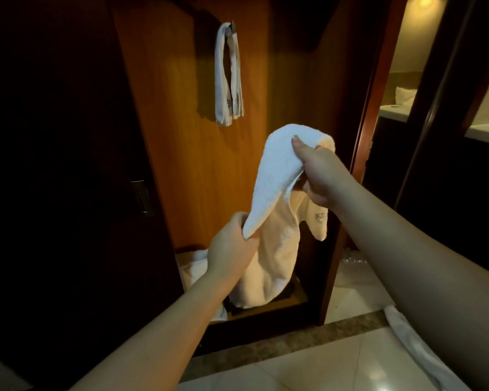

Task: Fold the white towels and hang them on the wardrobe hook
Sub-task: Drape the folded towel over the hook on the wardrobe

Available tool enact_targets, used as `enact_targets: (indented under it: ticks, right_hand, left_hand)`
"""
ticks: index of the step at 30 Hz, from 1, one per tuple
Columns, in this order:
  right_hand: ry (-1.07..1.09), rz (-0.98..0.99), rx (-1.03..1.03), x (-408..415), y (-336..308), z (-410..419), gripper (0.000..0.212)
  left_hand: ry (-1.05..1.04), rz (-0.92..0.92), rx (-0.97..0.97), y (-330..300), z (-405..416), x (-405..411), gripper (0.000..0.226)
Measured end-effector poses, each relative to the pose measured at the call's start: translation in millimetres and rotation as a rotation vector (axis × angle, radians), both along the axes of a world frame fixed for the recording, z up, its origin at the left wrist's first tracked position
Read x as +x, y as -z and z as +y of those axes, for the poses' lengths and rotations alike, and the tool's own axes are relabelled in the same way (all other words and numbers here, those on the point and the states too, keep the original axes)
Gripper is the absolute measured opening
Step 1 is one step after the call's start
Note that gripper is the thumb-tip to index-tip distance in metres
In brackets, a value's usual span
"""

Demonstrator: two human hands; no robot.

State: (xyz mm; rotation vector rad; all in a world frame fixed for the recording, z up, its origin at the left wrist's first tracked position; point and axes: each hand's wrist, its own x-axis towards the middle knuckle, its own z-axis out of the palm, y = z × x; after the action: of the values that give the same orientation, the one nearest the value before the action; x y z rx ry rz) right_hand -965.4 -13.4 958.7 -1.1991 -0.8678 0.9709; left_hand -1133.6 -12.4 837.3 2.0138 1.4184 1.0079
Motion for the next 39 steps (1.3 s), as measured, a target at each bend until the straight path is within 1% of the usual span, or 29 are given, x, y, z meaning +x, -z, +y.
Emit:
enact_targets:
  ticks: [2, 3, 5, 6, 9, 11, 12, 13, 15, 16, 17, 19, 20, 21, 22, 23, 24, 25, 26, 27, 28, 29, 30, 32, 33, 36, 39]
  right_hand:
    - [0.070, 0.025, 0.024, 11.3, -2.1, 6.3, 0.040]
    - [0.110, 0.034, 0.034, 17.7, -3.5, 9.1, 0.043]
    - [0.200, 0.059, 0.031, 32.6, -2.9, 17.1, 0.067]
    - [0.240, 0.065, 0.025, 40.1, -1.1, 19.7, 0.075]
    - [0.364, 0.144, 0.002, 60.2, 9.8, 23.4, 0.072]
    - [0.405, 0.237, -0.016, 70.4, 21.4, 26.3, 0.072]
    - [0.418, 0.283, -0.030, 73.0, 26.4, 27.0, 0.072]
    - [0.431, 0.332, -0.041, 74.5, 30.3, 27.2, 0.071]
    - [0.454, 0.445, -0.066, 75.6, 35.2, 27.5, 0.073]
    - [0.470, 0.501, -0.077, 77.3, 37.3, 27.4, 0.075]
    - [0.492, 0.552, -0.080, 78.9, 38.3, 27.0, 0.076]
    - [0.511, 0.628, -0.079, 81.4, 37.5, 25.0, 0.072]
    - [0.497, 0.659, -0.073, 83.4, 36.7, 25.9, 0.069]
    - [0.481, 0.686, -0.059, 83.9, 35.4, 26.6, 0.067]
    - [0.469, 0.719, -0.047, 82.6, 34.1, 26.9, 0.065]
    - [0.460, 0.742, -0.035, 80.6, 33.3, 27.6, 0.061]
    - [0.450, 0.742, -0.019, 78.3, 33.0, 28.6, 0.054]
    - [0.433, 0.726, -0.003, 75.0, 31.2, 28.1, 0.046]
    - [0.427, 0.703, 0.014, 72.6, 29.4, 27.3, 0.039]
    - [0.431, 0.690, 0.019, 71.4, 27.9, 25.4, 0.034]
    - [0.444, 0.683, 0.009, 74.6, 29.1, 25.6, 0.032]
    - [0.456, 0.679, -0.005, 79.4, 33.5, 25.4, 0.032]
    - [0.464, 0.667, -0.025, 84.3, 37.7, 25.5, 0.035]
    - [0.450, 0.626, -0.057, 93.6, 49.3, 30.9, 0.045]
    - [0.440, 0.598, -0.061, 95.0, 51.6, 32.3, 0.047]
    - [0.452, 0.654, -0.116, 99.2, 55.9, 36.9, 0.047]
    - [0.466, 0.635, -0.099, 101.7, 64.4, 40.3, 0.057]
  left_hand:
    - [-0.033, 0.081, -0.045, 7.4, 11.7, -6.6, 0.012]
    - [-0.051, 0.124, -0.079, 11.9, 18.9, -10.9, 0.011]
    - [-0.088, 0.214, -0.123, 20.2, 33.9, -23.7, 0.012]
    - [-0.116, 0.238, -0.121, 22.5, 40.7, -31.4, 0.012]
    - [-0.208, 0.261, -0.076, 23.4, 57.8, -56.5, 0.009]
    - [-0.207, 0.208, -0.078, 22.3, 65.6, -70.5, 0.010]
    - [-0.195, 0.145, -0.099, 22.0, 68.8, -76.6, 0.011]
    - [-0.185, 0.042, -0.133, 22.5, 71.9, -82.0, 0.010]
    - [-0.143, -0.233, -0.213, 23.6, 77.3, -92.5, 0.006]
    - [-0.110, -0.376, -0.231, 20.6, 76.6, -96.0, 0.011]
    - [-0.086, -0.507, -0.217, 14.9, 77.5, -99.4, 0.019]
    - [-0.051, -0.759, -0.100, -7.2, 73.6, -103.2, 0.033]
    - [0.000, -0.893, -0.031, -20.9, 69.9, -105.7, 0.033]
    - [0.124, -1.007, 0.023, -35.0, 66.2, -109.2, 0.026]
    - [0.298, -1.090, 0.015, -44.5, 62.5, -111.8, 0.025]
    - [0.417, -1.090, -0.064, -46.7, 57.3, -110.9, 0.043]
    - [0.480, -1.016, -0.205, -46.1, 47.3, -107.9, 0.060]
    - [0.456, -0.870, -0.317, -38.3, 42.0, -105.7, 0.065]
    - [0.436, -0.704, -0.399, -30.1, 36.2, -101.2, 0.055]
    - [0.389, -0.568, -0.392, -21.9, 35.3, -99.2, 0.038]
    - [0.321, -0.516, -0.355, -20.6, 32.5, -96.5, 0.029]
    - [0.231, -0.544, -0.307, -20.7, 35.2, -98.4, 0.029]
    - [0.158, -0.636, -0.272, -24.3, 36.5, -101.6, 0.030]
    - [0.083, -0.808, -0.229, -34.1, 39.2, -110.5, 0.034]
    - [0.085, -0.838, -0.211, -36.8, 39.2, -113.1, 0.040]
    - [0.108, -0.860, -0.171, -36.1, 34.6, -115.3, 0.049]
    - [0.151, -0.935, -0.196, -34.3, 32.5, -117.1, 0.055]
